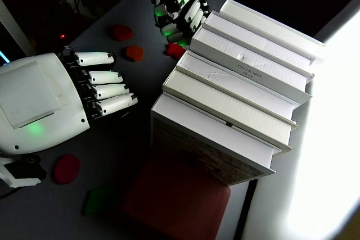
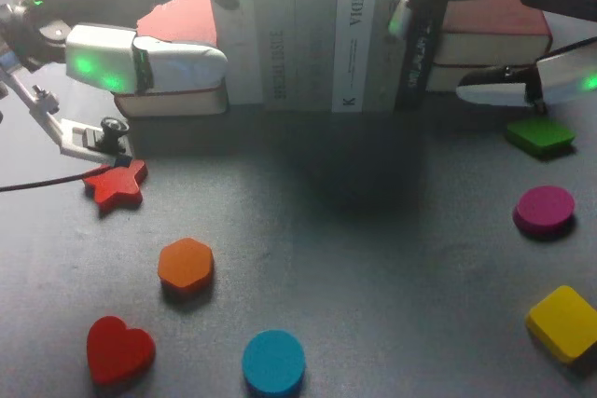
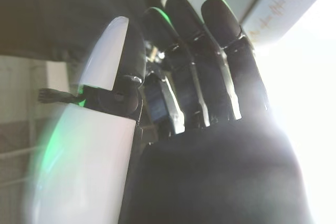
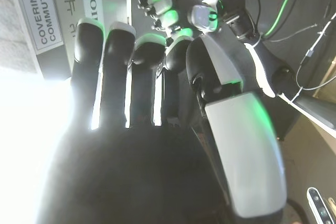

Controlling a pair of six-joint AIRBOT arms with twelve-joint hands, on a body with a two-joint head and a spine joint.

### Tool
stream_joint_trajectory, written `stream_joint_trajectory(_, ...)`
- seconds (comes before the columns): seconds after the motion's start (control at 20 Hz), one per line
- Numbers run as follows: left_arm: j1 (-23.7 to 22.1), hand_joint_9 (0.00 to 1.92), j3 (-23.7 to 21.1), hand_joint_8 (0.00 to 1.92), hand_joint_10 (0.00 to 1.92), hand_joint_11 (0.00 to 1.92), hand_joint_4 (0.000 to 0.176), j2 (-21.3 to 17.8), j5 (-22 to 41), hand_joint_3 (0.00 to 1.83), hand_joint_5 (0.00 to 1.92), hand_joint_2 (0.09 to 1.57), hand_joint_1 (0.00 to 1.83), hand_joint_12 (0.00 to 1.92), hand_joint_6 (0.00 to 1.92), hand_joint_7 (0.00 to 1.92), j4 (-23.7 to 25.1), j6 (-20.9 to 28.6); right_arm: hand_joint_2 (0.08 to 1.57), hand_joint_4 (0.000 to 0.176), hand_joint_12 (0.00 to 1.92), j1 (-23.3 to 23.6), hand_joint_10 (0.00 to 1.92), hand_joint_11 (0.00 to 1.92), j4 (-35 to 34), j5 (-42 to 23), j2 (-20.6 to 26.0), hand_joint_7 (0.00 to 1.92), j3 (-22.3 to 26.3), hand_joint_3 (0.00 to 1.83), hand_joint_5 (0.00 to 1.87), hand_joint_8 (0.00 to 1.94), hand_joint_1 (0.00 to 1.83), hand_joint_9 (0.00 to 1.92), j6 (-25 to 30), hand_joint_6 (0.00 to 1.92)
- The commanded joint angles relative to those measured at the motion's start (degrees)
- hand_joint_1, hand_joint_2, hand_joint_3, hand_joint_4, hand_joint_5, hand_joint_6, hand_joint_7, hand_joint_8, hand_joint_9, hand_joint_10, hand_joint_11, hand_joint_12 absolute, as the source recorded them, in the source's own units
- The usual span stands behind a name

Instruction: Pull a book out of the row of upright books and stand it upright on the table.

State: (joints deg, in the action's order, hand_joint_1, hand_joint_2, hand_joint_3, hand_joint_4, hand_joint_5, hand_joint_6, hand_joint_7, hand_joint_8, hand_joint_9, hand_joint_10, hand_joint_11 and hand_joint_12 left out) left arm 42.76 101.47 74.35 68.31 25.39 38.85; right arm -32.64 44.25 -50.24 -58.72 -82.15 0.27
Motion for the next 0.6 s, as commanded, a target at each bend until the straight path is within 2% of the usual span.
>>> stream_joint_trajectory(0.0,-0.80,0.40,0.03,0.03,0.28,0.00,0.040,-0.14,5.43,0.01,0.51,0.88,0.91,1.49,0.09,0.53,-4.14,0.50,1.03,0.068,1.69,1.00,0.43,0.00,-3.86,-4.64,0.17,0.33,0.26,0.12,0.36,0.00,1.05,0.25,0.44,0.01)
stream_joint_trajectory(0.05,-0.76,0.41,0.04,0.03,0.28,0.00,0.028,-0.15,5.31,0.01,0.52,0.88,0.90,1.50,0.09,0.54,-4.14,0.50,1.04,0.061,1.69,1.00,0.42,0.00,-3.86,-4.64,0.27,0.34,0.37,0.12,0.36,0.00,1.05,0.26,0.44,0.01)
stream_joint_trajectory(0.15,-0.74,0.41,-0.14,0.03,0.28,0.00,0.031,-0.41,5.32,0.01,0.53,0.89,0.92,1.54,0.08,0.54,-4.15,0.50,1.05,0.064,1.73,0.96,0.40,0.00,-3.86,-4.64,0.57,0.34,0.66,0.08,0.37,0.00,1.05,0.26,0.44,0.00)
stream_joint_trajectory(0.2,-0.74,0.40,-0.28,0.02,0.33,0.00,0.036,-0.54,5.33,0.00,0.54,0.90,0.94,1.55,0.05,0.55,-4.15,0.50,1.05,0.052,1.73,0.94,0.39,0.00,-3.86,-4.64,0.83,0.34,0.94,0.08,0.37,0.00,1.05,0.26,0.44,0.00)
stream_joint_trajectory(0.3,-0.65,0.39,-0.68,0.01,0.36,0.00,0.034,-0.90,5.34,0.01,0.52,0.92,0.91,1.54,0.04,0.54,-4.18,0.50,1.08,0.064,1.71,0.94,0.38,0.00,-3.64,-4.65,2.11,0.32,2.22,0.08,0.36,0.00,0.99,0.25,0.44,0.00)
stream_joint_trajectory(0.35,-0.58,0.39,-0.81,0.01,0.36,0.00,0.025,-1.02,5.32,0.01,0.51,0.92,0.92,1.52,0.03,0.54,-4.26,0.50,1.11,0.087,1.68,0.95,0.38,0.00,-3.47,-4.66,2.99,0.30,3.14,0.07,0.35,0.00,0.98,0.23,0.44,0.00)
stream_joint_trajectory(0.4,-0.52,0.40,-0.97,0.01,0.37,0.00,0.029,-1.17,5.25,0.01,0.51,0.92,0.94,1.51,0.03,0.54,-4.36,0.50,1.13,0.068,1.67,0.97,0.38,0.00,-3.33,-4.66,4.29,0.32,4.23,0.07,0.36,0.01,0.98,0.23,0.41,0.00)
stream_joint_trajectory(0.5,-0.38,0.39,-1.39,0.00,0.37,0.00,0.025,-1.62,4.81,0.01,0.49,0.94,0.96,1.49,0.02,0.52,-4.45,0.50,1.16,0.058,1.64,1.25,0.40,0.00,-3.12,-4.65,6.28,0.35,6.00,0.09,0.38,0.02,0.95,0.26,0.22,0.01)
stream_joint_trajectory(0.55,-0.28,0.38,-1.69,0.00,0.37,0.00,0.030,-1.92,4.65,0.01,0.50,0.94,0.97,1.49,0.02,0.52,-4.51,0.50,1.16,0.058,1.63,1.89,0.39,0.00,-2.73,-4.62,6.92,0.33,6.60,0.10,0.38,0.01,0.97,0.25,0.09,0.01)
